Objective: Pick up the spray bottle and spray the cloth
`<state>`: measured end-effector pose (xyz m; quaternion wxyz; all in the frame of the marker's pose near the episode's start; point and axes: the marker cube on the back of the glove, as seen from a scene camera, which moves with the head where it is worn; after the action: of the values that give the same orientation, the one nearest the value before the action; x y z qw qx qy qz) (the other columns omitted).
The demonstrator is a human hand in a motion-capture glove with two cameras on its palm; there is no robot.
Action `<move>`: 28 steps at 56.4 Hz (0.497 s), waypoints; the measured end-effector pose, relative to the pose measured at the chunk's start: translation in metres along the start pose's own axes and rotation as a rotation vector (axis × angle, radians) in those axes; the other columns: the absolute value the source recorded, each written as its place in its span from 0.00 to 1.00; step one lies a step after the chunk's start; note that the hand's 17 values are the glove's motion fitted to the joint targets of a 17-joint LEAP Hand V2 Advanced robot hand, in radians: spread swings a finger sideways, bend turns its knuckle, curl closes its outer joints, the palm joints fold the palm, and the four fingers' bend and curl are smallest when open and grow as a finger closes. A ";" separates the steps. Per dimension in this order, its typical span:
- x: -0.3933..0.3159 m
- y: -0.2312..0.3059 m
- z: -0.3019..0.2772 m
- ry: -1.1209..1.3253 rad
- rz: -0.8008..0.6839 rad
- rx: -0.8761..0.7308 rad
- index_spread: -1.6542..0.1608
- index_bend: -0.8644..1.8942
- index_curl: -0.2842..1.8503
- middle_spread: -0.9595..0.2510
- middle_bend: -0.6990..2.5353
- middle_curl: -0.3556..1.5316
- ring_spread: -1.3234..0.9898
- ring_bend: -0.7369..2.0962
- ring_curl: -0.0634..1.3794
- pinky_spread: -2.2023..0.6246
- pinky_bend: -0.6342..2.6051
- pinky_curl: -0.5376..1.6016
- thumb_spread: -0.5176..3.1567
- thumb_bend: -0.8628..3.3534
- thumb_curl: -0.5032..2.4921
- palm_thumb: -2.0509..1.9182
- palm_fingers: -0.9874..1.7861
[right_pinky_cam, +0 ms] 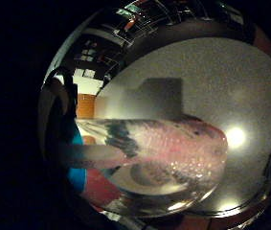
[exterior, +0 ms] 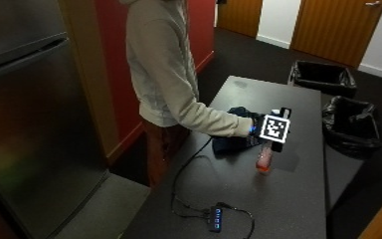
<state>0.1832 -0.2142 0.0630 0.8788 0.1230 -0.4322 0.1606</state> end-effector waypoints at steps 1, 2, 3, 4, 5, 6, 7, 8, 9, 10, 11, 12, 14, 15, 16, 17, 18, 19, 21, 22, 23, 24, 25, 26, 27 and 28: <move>-0.005 -0.004 0.001 0.008 -0.007 0.020 0.78 0.43 0.37 0.63 0.38 0.46 0.47 0.45 0.35 0.68 0.26 0.41 0.15 0.20 0.39 0.80 0.83; -0.010 -0.006 0.001 0.024 -0.013 0.026 0.78 0.43 0.37 0.64 0.38 0.46 0.47 0.45 0.36 0.68 0.26 0.41 0.14 0.20 0.39 0.80 0.83; -0.012 -0.006 0.001 0.055 -0.020 0.016 0.78 0.43 0.37 0.64 0.38 0.46 0.47 0.45 0.36 0.68 0.26 0.41 0.14 0.20 0.40 0.80 0.83; -0.013 -0.005 0.001 0.097 -0.026 -0.004 0.78 0.43 0.37 0.64 0.38 0.46 0.47 0.45 0.36 0.68 0.26 0.42 0.14 0.20 0.40 0.80 0.83; -0.013 -0.003 0.002 0.143 -0.033 -0.028 0.78 0.43 0.37 0.64 0.38 0.46 0.47 0.45 0.36 0.68 0.26 0.42 0.14 0.20 0.40 0.80 0.83; -0.014 -0.001 0.002 0.182 -0.039 -0.048 0.78 0.43 0.37 0.64 0.38 0.46 0.47 0.45 0.36 0.67 0.26 0.42 0.13 0.20 0.40 0.80 0.83; -0.017 0.000 0.003 0.208 -0.044 -0.062 0.78 0.43 0.37 0.64 0.38 0.46 0.47 0.45 0.36 0.67 0.26 0.42 0.13 0.20 0.40 0.80 0.83; -0.021 0.000 0.005 0.223 -0.049 -0.071 0.78 0.43 0.38 0.64 0.38 0.47 0.47 0.45 0.36 0.67 0.26 0.42 0.13 0.20 0.40 0.80 0.83; -0.027 -0.001 0.007 0.226 -0.055 -0.076 0.78 0.43 0.38 0.64 0.38 0.47 0.47 0.45 0.36 0.67 0.26 0.42 0.13 0.20 0.40 0.80 0.83; -0.036 -0.002 0.009 0.217 -0.062 -0.077 0.78 0.43 0.38 0.64 0.38 0.47 0.47 0.45 0.37 0.67 0.27 0.42 0.13 0.20 0.40 0.80 0.83; -0.047 -0.003 0.011 0.193 -0.071 -0.072 0.78 0.43 0.38 0.64 0.38 0.47 0.47 0.45 0.37 0.67 0.27 0.42 0.13 0.20 0.40 0.80 0.83; -0.059 -0.006 0.012 0.160 -0.081 -0.062 0.78 0.43 0.38 0.64 0.38 0.47 0.47 0.45 0.37 0.67 0.27 0.42 0.12 0.20 0.40 0.80 0.83; -0.078 -0.009 0.012 0.139 -0.097 -0.050 0.78 0.44 0.38 0.64 0.38 0.47 0.47 0.45 0.37 0.67 0.27 0.42 0.12 0.20 0.40 0.80 0.83; -0.080 -0.008 0.014 0.187 -0.105 -0.065 0.78 0.44 0.38 0.64 0.38 0.47 0.47 0.45 0.37 0.67 0.27 0.42 0.12 0.20 0.40 0.80 0.83; -0.078 -0.006 0.016 0.264 -0.115 -0.091 0.78 0.44 0.38 0.65 0.38 0.47 0.47 0.46 0.37 0.67 0.27 0.42 0.12 0.20 0.40 0.80 0.83; -0.077 -0.004 0.019 0.342 -0.127 -0.117 0.78 0.44 0.38 0.65 0.38 0.47 0.47 0.46 0.37 0.67 0.27 0.42 0.12 0.20 0.40 0.80 0.83; -0.078 -0.002 0.022 0.404 -0.140 -0.139 0.78 0.44 0.38 0.65 0.38 0.47 0.47 0.46 0.37 0.67 0.27 0.43 0.11 0.20 0.40 0.80 0.83; -0.082 -0.001 0.024 0.448 -0.153 -0.156 0.78 0.44 0.39 0.65 0.38 0.47 0.47 0.46 0.37 0.67 0.27 0.43 0.11 0.20 0.40 0.80 0.83; -0.093 0.001 0.027 0.513 -0.172 -0.178 0.78 0.44 0.39 0.65 0.39 0.47 0.47 0.46 0.38 0.67 0.27 0.43 0.11 0.20 0.40 0.80 0.83; -0.098 0.002 0.027 0.543 -0.179 -0.186 0.78 0.44 0.39 0.65 0.39 0.47 0.47 0.46 0.38 0.67 0.27 0.43 0.11 0.20 0.40 0.80 0.83; -0.103 0.003 0.028 0.571 -0.186 -0.191 0.78 0.44 0.39 0.65 0.39 0.47 0.47 0.46 0.38 0.67 0.27 0.43 0.11 0.20 0.40 0.80 0.83; -0.107 0.004 0.028 0.597 -0.194 -0.196 0.78 0.44 0.39 0.65 0.39 0.47 0.47 0.46 0.38 0.67 0.27 0.43 0.11 0.20 0.40 0.80 0.83; -0.112 0.005 0.029 0.621 -0.202 -0.201 0.78 0.44 0.39 0.65 0.39 0.47 0.47 0.46 0.38 0.67 0.27 0.43 0.11 0.20 0.40 0.80 0.83; -0.116 0.006 0.031 0.644 -0.212 -0.207 0.78 0.44 0.39 0.65 0.39 0.47 0.47 0.46 0.38 0.67 0.27 0.43 0.11 0.20 0.40 0.80 0.83; -0.121 0.008 0.032 0.666 -0.222 -0.214 0.78 0.44 0.39 0.65 0.39 0.47 0.47 0.46 0.38 0.67 0.27 0.43 0.10 0.20 0.40 0.80 0.83; -0.125 0.009 0.034 0.692 -0.233 -0.221 0.78 0.44 0.39 0.65 0.39 0.47 0.47 0.46 0.38 0.67 0.27 0.43 0.10 0.20 0.40 0.80 0.83</move>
<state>0.0831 -0.2397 -0.0165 0.9931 0.0144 -0.1079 0.0441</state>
